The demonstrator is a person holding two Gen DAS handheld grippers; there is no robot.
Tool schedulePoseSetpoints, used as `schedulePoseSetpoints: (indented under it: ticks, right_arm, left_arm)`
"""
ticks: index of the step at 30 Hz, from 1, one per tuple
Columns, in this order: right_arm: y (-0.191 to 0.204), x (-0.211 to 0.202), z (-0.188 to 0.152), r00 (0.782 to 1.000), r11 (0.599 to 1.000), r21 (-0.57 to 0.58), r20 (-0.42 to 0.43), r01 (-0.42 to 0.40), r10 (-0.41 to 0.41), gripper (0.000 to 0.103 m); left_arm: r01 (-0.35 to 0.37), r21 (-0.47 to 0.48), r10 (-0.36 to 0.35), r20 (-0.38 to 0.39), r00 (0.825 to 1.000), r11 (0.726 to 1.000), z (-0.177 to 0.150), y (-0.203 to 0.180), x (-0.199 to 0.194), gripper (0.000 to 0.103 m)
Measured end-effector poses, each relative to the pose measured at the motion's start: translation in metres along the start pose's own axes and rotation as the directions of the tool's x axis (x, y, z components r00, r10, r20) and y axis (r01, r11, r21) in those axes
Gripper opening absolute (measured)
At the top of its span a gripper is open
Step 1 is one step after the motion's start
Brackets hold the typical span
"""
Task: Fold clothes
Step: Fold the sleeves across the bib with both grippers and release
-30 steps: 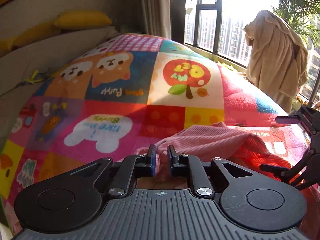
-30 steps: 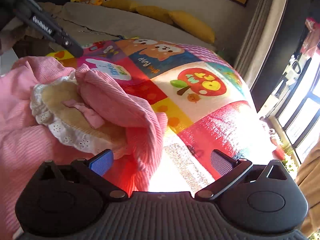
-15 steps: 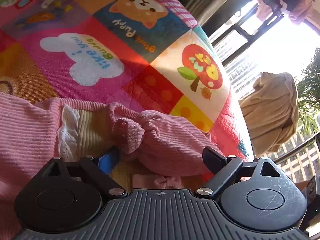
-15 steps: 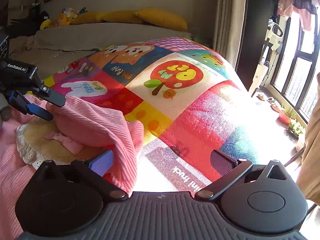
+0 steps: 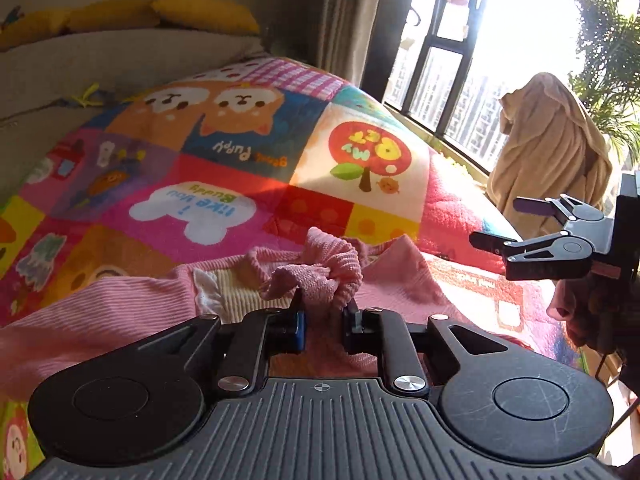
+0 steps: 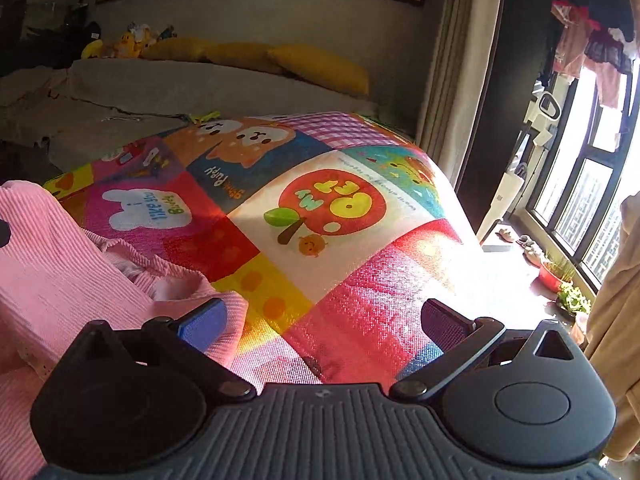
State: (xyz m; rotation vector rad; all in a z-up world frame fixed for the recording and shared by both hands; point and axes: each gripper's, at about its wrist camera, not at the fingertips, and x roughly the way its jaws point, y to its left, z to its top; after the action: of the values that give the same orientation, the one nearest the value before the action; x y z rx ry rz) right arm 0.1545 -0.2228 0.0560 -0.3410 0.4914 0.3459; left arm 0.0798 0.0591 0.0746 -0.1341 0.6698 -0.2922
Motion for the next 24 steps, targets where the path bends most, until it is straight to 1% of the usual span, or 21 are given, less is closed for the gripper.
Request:
schedulePoseSetpoints:
  ticks: [1,3,4,5,6,8,10,11,12,14,15,16,17,18,20,22,23,24]
  right_arm:
    - [0.005,0.012,0.002,0.999,0.999,-0.015,-0.019,-0.028,0.028,0.103]
    - [0.025,0.042,0.003,0.997,0.996,-0.077,-0.057,-0.050,0.046,0.103]
    - [0.034,0.055,0.002,0.997,0.993,-0.114,-0.071,-0.042,0.034,0.103]
    - [0.043,0.065,-0.001,0.997,0.985,-0.168,-0.069,0.029,-0.041,0.103]
    - [0.050,0.073,-0.006,0.991,0.970,-0.222,-0.060,0.102,-0.118,0.103]
    - [0.055,0.081,-0.019,0.963,0.918,-0.304,-0.013,0.252,-0.269,0.103]
    - [0.048,0.080,-0.027,0.938,0.893,-0.307,-0.007,0.328,-0.347,0.103]
    - [0.044,0.079,-0.031,0.925,0.881,-0.307,-0.005,0.361,-0.381,0.103]
    - [0.040,0.075,-0.035,0.919,0.877,-0.301,-0.003,0.376,-0.395,0.103]
    - [0.033,0.063,-0.037,0.918,0.883,-0.272,0.003,0.382,-0.396,0.103]
    - [0.029,0.057,-0.038,0.919,0.888,-0.257,0.006,0.381,-0.393,0.103]
    - [0.028,0.049,-0.037,0.926,0.898,-0.241,0.008,0.368,-0.377,0.103]
    - [0.029,0.041,-0.035,0.935,0.909,-0.227,0.012,0.349,-0.356,0.103]
    - [0.030,0.033,-0.033,0.945,0.922,-0.214,0.015,0.323,-0.328,0.103]
    - [0.038,0.018,-0.029,0.972,0.953,-0.195,0.018,0.232,-0.233,0.103]
    - [0.049,0.011,-0.026,0.991,0.976,-0.172,0.002,0.134,-0.135,0.103]
    - [0.055,0.010,-0.025,0.996,0.984,-0.158,-0.011,0.083,-0.086,0.103]
    - [0.061,0.011,-0.025,0.999,0.988,-0.149,-0.025,0.039,-0.043,0.103]
  left_arm:
    - [-0.017,0.008,0.017,0.001,1.000,1.000,-0.002,0.002,0.001,0.018]
    - [-0.035,0.032,0.035,0.017,0.999,0.999,-0.003,0.004,0.005,0.018]
    - [-0.040,0.049,0.039,0.036,0.999,0.998,0.002,0.002,0.007,0.018]
    - [-0.045,0.066,0.042,0.054,0.998,0.997,0.006,-0.001,0.007,0.018]
    - [-0.047,0.086,0.040,0.090,0.995,0.995,0.013,-0.003,0.004,0.018]
    - [-0.036,0.117,0.017,0.159,0.987,0.992,0.027,-0.006,-0.003,0.019]
    - [-0.035,0.126,0.011,0.192,0.981,0.991,0.035,-0.007,-0.002,0.019]
    - [-0.054,0.121,0.031,0.182,0.983,0.991,0.034,-0.003,0.004,0.020]
    - [-0.074,0.105,0.057,0.154,0.986,0.992,0.031,0.003,0.015,0.024]
    - [-0.121,0.055,0.118,0.056,0.991,0.991,0.016,0.020,0.042,0.026]
    - [-0.149,0.039,0.149,0.012,0.989,0.988,0.008,0.028,0.053,0.029]
    - [-0.178,0.025,0.178,-0.032,0.983,0.984,-0.001,0.037,0.063,0.033]
    - [-0.205,0.011,0.205,-0.072,0.976,0.979,-0.009,0.045,0.072,0.046]
    - [-0.212,-0.003,0.212,-0.054,0.976,0.977,-0.008,0.048,0.064,0.058]
    - [-0.226,-0.031,0.226,-0.020,0.974,0.974,-0.006,0.054,0.047,0.061]
    - [-0.239,-0.060,0.240,0.013,0.971,0.969,-0.004,0.059,0.030,0.070]
    - [-0.243,-0.078,0.245,0.028,0.969,0.967,-0.003,0.063,0.021,0.078]
    - [-0.223,-0.138,0.229,0.031,0.973,0.965,-0.003,0.071,0.010,0.084]
